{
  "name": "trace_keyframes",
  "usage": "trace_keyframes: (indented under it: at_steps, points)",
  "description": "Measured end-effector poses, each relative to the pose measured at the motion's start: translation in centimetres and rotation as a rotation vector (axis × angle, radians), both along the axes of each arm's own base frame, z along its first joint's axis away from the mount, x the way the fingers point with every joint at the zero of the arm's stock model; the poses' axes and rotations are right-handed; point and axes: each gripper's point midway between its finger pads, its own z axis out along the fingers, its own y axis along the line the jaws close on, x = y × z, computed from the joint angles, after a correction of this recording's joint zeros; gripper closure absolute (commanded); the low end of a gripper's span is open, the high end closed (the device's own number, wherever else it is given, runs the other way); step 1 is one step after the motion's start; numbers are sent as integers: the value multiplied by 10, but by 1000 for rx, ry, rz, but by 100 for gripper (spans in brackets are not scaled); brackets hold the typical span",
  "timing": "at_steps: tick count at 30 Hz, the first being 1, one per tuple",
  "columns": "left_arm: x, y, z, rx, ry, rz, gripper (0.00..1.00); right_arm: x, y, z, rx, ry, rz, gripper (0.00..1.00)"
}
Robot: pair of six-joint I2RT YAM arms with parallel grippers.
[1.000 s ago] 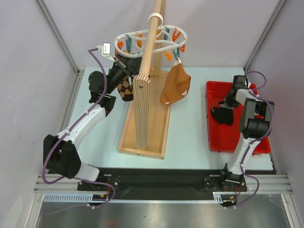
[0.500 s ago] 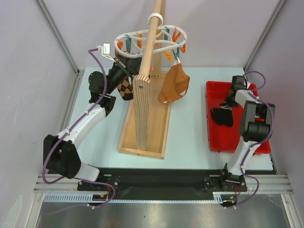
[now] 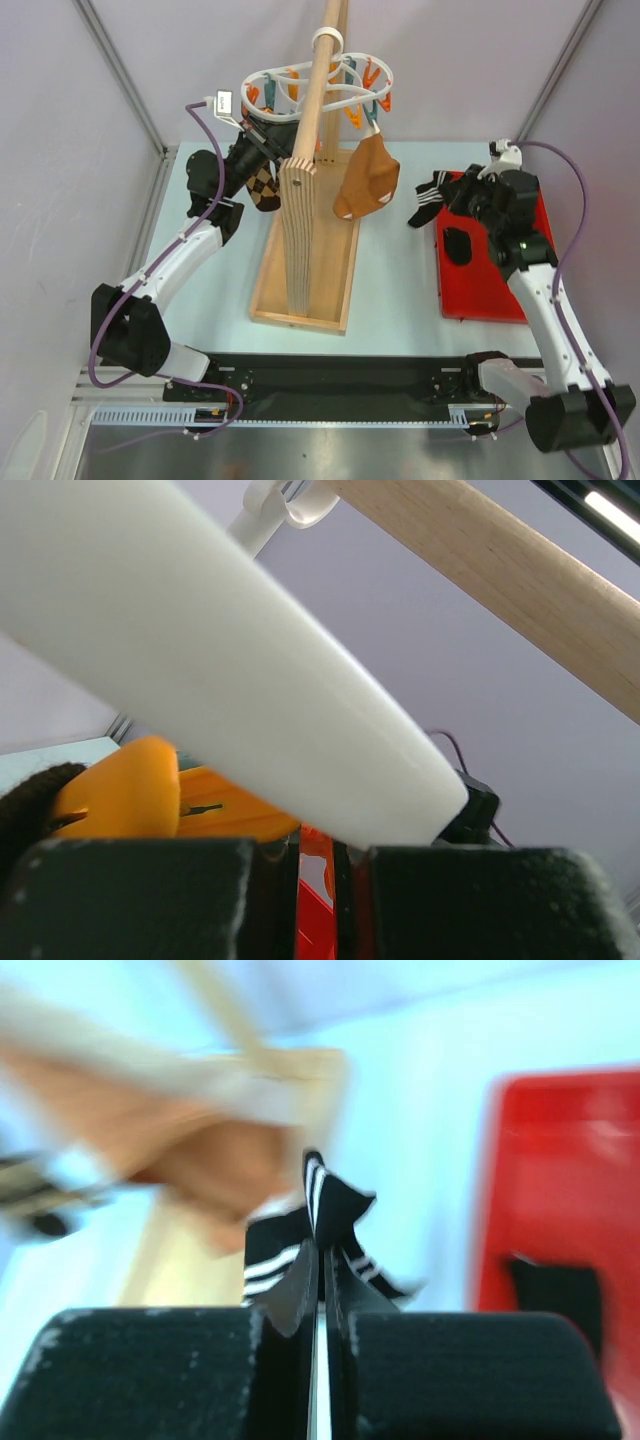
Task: Clip the socks to the hanger
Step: Pick up the sock from the bin, then clamp the sock onto the hanger.
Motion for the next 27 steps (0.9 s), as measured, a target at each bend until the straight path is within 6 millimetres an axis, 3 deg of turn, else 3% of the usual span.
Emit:
trace_keyframes:
  at_steps: [5,12,21,27]
  points:
    - [-1,0,1,-2,-1,-2,100,-43,50,25,91,-107,277,100]
    - [-2,0,2,-11,10,-10,100,-78,133,23,263,-174,648,100]
    - [-6,-1,6,-33,13,-38,100,-73,211,57,376,-258,908,100]
    - [-9,-3,7,-51,18,-69,100,-60,233,83,394,-322,968,100]
